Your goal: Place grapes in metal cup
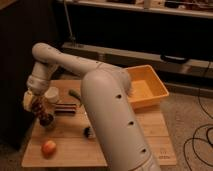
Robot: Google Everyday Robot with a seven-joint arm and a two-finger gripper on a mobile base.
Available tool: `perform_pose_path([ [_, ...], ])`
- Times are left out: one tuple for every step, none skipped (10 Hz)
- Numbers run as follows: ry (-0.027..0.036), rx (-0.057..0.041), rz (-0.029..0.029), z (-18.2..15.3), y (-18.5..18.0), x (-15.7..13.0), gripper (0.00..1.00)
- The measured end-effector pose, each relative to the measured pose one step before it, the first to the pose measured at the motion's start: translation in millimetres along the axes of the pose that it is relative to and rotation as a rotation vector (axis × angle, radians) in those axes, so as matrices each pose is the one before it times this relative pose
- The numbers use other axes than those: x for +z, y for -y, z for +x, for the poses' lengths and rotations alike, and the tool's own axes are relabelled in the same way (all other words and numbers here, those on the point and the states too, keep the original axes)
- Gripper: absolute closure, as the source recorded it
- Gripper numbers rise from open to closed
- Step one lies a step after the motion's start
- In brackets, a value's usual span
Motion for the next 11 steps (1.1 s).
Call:
perform_pose_path([
  [-0.00089, -0.00502, -0.00349, -0.05, 1.97, 0.12, 1.0],
  [-0.00512, -0.00606, -0.00379, 0.04, 3.7, 1.85, 1.0],
  [-0.00676, -0.00544, -0.00278, 0.03, 2.71, 2.13, 1.0],
  [-0.00542, -0.00545, -0.00214, 0.18, 2.52, 1.68, 1.0],
  [-0.0076, -0.00508, -0.00292, 0.69, 4.4, 2.16, 1.0],
  [-0.00567, -0.00582, -0.00428, 0.34, 4.27, 1.49, 1.0],
  [-0.00308, -0.00419, -0.00444, 0.37, 2.36, -0.23, 1.0],
  [-0.00207, -0.00399, -0.0078, -0.02, 2.52, -0.48, 1.0],
  [-0.00414, -0.00337, -0.00708, -0.17, 2.84, 0.72, 1.0],
  [-0.00571, -0.00341, -0.00658, -0.56, 1.88, 1.61, 1.0],
  [-0.00663, -0.00324, -0.00438, -0.92, 0.68, 2.44, 1.0],
])
